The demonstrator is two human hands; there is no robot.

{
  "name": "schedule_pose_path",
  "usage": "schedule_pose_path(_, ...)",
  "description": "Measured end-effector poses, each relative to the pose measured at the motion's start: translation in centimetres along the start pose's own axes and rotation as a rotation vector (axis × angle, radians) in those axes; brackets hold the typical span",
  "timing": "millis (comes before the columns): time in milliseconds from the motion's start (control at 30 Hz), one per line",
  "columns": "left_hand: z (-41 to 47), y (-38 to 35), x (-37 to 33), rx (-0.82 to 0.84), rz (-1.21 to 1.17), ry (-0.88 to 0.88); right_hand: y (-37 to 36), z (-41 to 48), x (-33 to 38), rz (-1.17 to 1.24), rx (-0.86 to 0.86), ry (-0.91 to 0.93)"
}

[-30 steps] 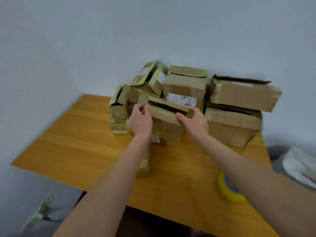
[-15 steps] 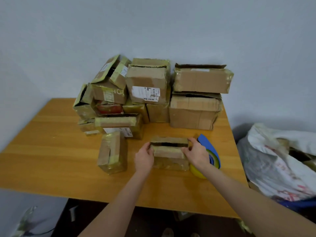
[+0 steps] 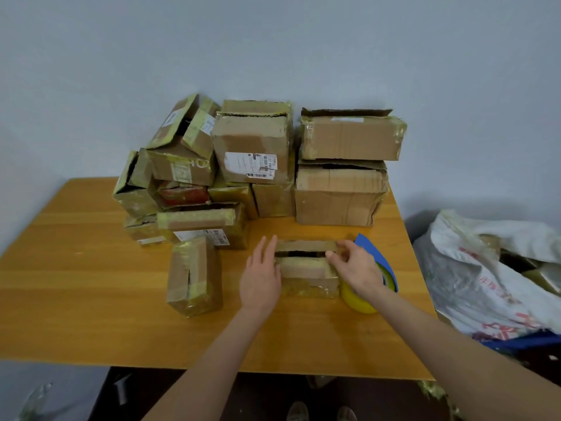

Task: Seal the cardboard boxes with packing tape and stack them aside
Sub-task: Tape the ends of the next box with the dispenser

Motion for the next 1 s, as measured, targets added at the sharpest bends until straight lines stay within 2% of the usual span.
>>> schedule_pose_path(67, 0.1, -0.2, -0.4, -0.001, 0.021, -0.134, 1.6, 0.5, -1.4, -0.012, -0.074, -0.033)
schedule_pose_path(133, 0.1, -0.8, 0.0, 0.091, -0.003, -0.141, 3.2, 0.7, -3.6, -0.082, -0.103, -0.147)
schedule_pose_path(233, 0.1, -1.2, 1.1, 0.203, -0.045, -0.167, 3.6, 0.5, -6.9, -0.163, 0.062, -0.322)
schedule_pose_path(333, 0.5, -1.0, 1.4, 0.279, 0.001, -0.192, 2.9, 0.4, -8.5, -0.106, 0.172, -0.426)
schedule_pose_path(567, 0.6, -1.1, 1.2, 0.27, 0.024, -0.192, 3.7, 1.2, -7.9, -0.051, 0.186, -0.393)
schedule_pose_path(667, 0.6, -1.1, 1.1, 0.248, -0.017, -0.189, 3.9, 1.3, -7.8, 0.152, 0.177, -0.44)
schedule_pose_path(767, 0.5, -1.2, 1.1, 0.25, -0.038, -0.183, 3.9, 0.3, -7.2, 0.598, 0.238, -0.589)
schedule_pose_path(800, 0.5, -1.2, 1.1, 0.251, -0.043, -0.181, 3.9, 0.2, -7.1, 0.68, 0.248, -0.62)
schedule_pose_path(933, 0.5, -1.2, 1.1, 0.267, -0.058, -0.166, 4.0, 0.6, -6.6, 0.705, 0.221, -0.608)
schedule_pose_path(1000, 0.5, -1.0, 1.1, 0.274, -0.062, -0.161, 5.1, 1.1, -5.7, 0.659, 0.158, -0.52)
Point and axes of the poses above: each hand's wrist, its own z-axis towards the middle knuckle, its own y-axis out of the back of the hand, x = y × z, the point moved 4 cm from there along z, towards the middle knuckle, and after that the axes turned 2 degrees about z, right-handed, at the moved point
